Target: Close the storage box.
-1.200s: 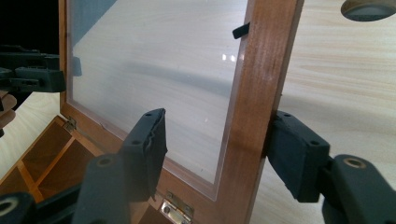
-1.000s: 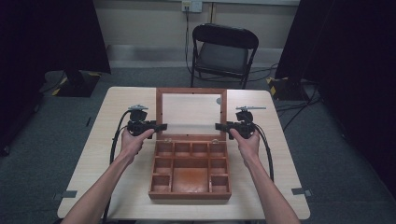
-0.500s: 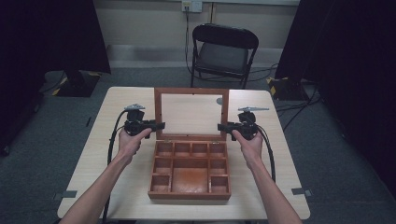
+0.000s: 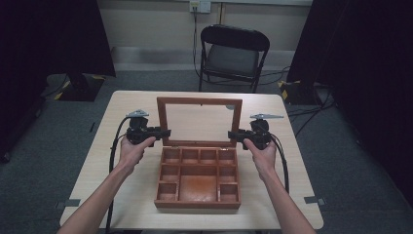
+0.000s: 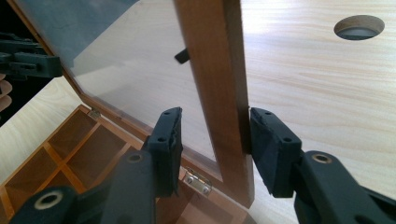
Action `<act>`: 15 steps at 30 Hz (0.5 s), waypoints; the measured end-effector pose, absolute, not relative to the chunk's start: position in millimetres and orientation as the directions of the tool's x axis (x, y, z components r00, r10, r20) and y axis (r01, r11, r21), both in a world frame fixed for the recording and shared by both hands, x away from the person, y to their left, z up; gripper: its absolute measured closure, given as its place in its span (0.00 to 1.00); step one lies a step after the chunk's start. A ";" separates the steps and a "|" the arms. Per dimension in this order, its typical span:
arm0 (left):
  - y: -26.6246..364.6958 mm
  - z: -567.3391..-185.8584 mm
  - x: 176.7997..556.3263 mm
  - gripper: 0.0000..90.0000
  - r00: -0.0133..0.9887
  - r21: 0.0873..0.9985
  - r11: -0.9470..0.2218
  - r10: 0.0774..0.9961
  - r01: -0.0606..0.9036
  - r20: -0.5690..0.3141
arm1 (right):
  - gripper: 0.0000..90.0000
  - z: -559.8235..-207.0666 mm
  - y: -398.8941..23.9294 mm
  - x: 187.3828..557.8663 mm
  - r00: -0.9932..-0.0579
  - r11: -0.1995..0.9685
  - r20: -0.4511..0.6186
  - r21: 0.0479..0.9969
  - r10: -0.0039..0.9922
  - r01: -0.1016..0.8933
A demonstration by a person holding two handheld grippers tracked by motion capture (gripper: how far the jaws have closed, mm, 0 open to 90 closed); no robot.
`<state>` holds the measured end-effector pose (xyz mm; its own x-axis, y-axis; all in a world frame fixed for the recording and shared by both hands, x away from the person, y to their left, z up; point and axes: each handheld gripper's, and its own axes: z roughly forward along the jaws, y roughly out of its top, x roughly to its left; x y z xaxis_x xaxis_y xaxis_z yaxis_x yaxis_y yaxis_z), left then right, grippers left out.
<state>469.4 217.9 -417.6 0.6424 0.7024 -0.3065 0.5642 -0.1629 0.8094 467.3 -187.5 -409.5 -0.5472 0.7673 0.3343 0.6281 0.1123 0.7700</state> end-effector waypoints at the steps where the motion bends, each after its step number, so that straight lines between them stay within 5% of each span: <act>1: 217.6 -417.2 468.0 0.66 0.641 0.809 -0.162 0.704 0.565 -0.307 | 0.62 -409.4 -187.1 466.2 -0.549 0.118 0.330 0.770 0.768 0.628; 10: 218.8 -414.8 460.0 0.64 0.640 0.813 -0.160 0.707 0.559 -0.301 | 0.59 -409.2 -190.9 462.1 -0.554 0.099 0.361 0.767 0.751 0.634; 13: 221.1 -415.7 458.2 0.65 0.643 0.816 -0.153 0.702 0.557 -0.307 | 0.42 -408.9 -187.8 460.6 -0.550 0.104 0.342 0.773 0.762 0.626; 15: 222.3 -415.9 456.8 0.65 0.646 0.818 -0.151 0.697 0.555 -0.310 | 0.40 -408.0 -186.6 459.2 -0.550 0.096 0.344 0.780 0.761 0.619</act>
<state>456.8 222.3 -415.9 0.6462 0.6975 -0.3098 0.5555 -0.1514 0.8176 459.2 -186.6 -408.0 -0.5505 0.7609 0.3436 0.6189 0.0958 0.7796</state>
